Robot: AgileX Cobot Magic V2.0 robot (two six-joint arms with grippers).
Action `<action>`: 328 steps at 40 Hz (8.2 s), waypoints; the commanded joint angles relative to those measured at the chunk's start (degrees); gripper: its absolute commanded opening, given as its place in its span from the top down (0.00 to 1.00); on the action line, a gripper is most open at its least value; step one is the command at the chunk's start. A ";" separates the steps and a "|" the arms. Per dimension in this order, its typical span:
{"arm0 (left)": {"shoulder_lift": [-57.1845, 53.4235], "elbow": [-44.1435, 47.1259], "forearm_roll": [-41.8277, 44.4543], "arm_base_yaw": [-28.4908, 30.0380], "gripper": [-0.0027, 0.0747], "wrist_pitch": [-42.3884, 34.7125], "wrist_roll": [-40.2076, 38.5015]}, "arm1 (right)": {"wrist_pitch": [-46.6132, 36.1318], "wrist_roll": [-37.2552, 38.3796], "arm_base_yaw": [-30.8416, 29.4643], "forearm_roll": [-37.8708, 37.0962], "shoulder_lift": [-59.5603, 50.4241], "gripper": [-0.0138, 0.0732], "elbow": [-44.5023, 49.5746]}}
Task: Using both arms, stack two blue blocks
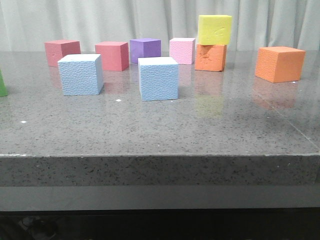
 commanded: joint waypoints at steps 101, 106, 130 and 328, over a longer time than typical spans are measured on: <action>70.93 -51.04 21.03 -12.62 0.45 6.90 -35.43 | -14.10 -7.63 -1.25 1.84 -22.10 0.09 22.12; 69.04 -53.35 22.51 -14.29 0.45 8.73 -35.32 | -14.10 -7.63 -1.25 1.84 -22.10 0.09 22.12; 69.35 -63.48 26.67 -28.31 0.45 15.83 -39.07 | -14.10 -7.63 -1.25 1.84 -22.10 0.09 22.12; -34.14 38.89 0.62 15.65 0.99 -37.23 -2.41 | -14.13 -7.63 -1.25 3.30 -21.91 0.92 22.12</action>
